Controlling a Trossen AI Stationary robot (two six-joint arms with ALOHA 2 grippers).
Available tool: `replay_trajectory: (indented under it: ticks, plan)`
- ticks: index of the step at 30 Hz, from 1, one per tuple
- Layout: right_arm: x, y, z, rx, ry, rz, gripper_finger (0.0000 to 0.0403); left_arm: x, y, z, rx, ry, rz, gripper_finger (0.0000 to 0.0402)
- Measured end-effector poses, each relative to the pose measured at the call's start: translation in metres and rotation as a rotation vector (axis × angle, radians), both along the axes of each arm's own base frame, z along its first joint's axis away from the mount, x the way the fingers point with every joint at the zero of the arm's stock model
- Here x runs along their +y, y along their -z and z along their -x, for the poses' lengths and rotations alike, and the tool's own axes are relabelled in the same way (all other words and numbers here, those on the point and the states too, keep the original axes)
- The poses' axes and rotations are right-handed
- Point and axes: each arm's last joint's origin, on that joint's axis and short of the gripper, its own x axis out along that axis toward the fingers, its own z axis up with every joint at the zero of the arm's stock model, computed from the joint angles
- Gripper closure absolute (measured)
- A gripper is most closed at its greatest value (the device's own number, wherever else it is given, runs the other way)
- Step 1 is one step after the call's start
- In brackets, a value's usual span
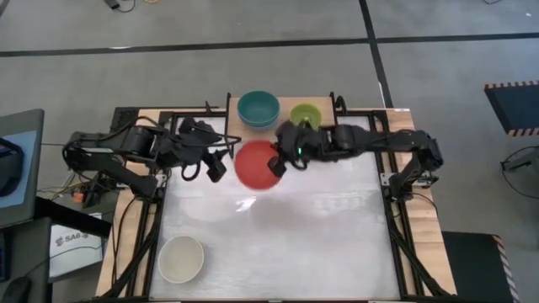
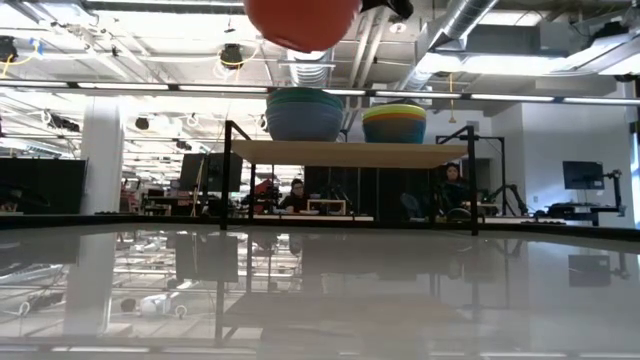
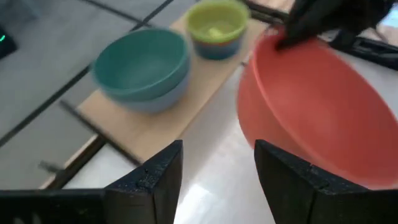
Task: Place and stack bowls onto a shelf
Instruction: Stack the orange bowl on top of the green bowl on the shelf
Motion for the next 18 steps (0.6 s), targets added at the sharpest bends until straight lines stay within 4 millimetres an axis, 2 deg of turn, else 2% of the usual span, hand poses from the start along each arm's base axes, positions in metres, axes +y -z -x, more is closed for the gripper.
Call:
replay_trajectory:
  ticks: [4,10,15,18]
  plan:
    - [-0.038,-0.018,0.004,-0.037,0.071,0.054,0.0371,-0.002,0.007,0.003,0.027,-0.052,0.039,0.0218]
    - [-0.106,-0.037,0.015,-0.138,0.202,0.123,0.0371,-0.014,0.039,0.000,0.089,-0.077,0.102,0.0218]
    - [-0.159,-0.031,0.029,-0.137,0.283,0.091,0.0371,-0.017,0.060,0.001,0.186,-0.061,0.101,0.0218]
    - [-0.182,-0.021,0.029,-0.150,0.284,0.036,0.0371,-0.009,0.064,0.001,0.255,-0.046,0.074,0.0218]
